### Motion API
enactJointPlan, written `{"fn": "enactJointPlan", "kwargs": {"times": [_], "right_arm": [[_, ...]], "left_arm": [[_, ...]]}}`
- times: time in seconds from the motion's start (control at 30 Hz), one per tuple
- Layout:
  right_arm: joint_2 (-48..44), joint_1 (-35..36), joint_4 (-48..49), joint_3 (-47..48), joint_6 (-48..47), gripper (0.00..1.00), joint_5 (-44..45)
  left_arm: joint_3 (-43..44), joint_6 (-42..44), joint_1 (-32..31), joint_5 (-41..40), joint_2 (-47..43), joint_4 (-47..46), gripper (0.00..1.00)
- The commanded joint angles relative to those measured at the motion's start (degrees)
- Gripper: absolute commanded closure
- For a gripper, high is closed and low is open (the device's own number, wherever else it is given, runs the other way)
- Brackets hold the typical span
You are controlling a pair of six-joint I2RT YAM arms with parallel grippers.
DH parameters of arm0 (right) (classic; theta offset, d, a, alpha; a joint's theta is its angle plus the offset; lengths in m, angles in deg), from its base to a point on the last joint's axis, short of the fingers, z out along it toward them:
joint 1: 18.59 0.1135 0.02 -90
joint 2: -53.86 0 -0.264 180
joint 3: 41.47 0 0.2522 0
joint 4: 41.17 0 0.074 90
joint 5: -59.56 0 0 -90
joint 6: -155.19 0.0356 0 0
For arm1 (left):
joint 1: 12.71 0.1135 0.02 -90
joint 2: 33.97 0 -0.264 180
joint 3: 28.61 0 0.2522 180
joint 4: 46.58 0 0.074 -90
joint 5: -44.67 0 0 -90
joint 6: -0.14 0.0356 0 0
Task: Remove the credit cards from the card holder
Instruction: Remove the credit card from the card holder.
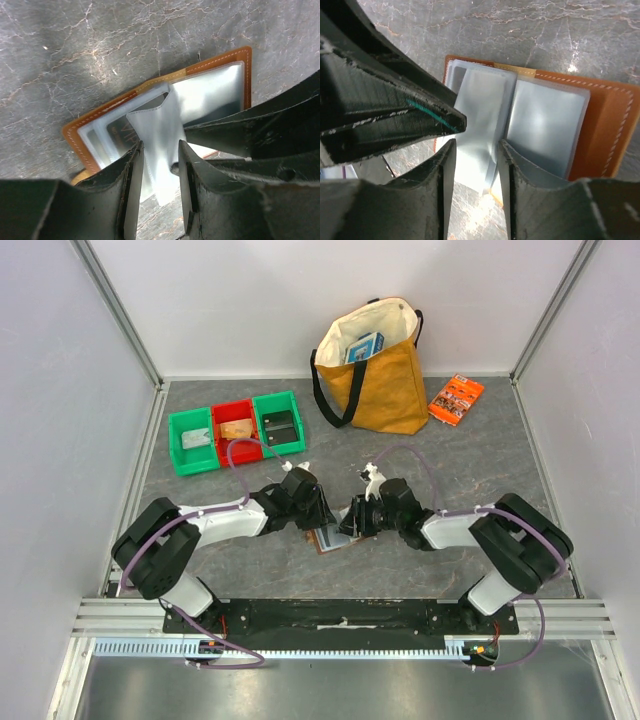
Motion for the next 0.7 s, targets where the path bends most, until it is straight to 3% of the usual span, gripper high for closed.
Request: {"fn": "enactJointPlan", "kwargs": {"times": [0.0,0.2,0.4,0.67], "right_arm": [[-5.9,0.2,-3.7,-2.0,-2.0,0.51,4.4],[-13.8,0.2,-5.8,-4.6,-4.1,0.4,11.9],[-20.7,0.2,-6.9,-7.3,-6.1,0.4,16.7],[-31.3,0.3,-5.9,-10.8,-12.8,0.44,10.1]], "left_arm": [[-0.3,-2.0,0.0,2.2,-0.5,-4.0,0.59],[0.3,-2.7,-0.1,4.3,0.8,-5.9,0.59],[2.0,-3.3,-0.5,6.1,2.6,-7.5,0.59],[6.6,-3.1,-1.3,7.3,5.6,-8.1,0.59]]}}
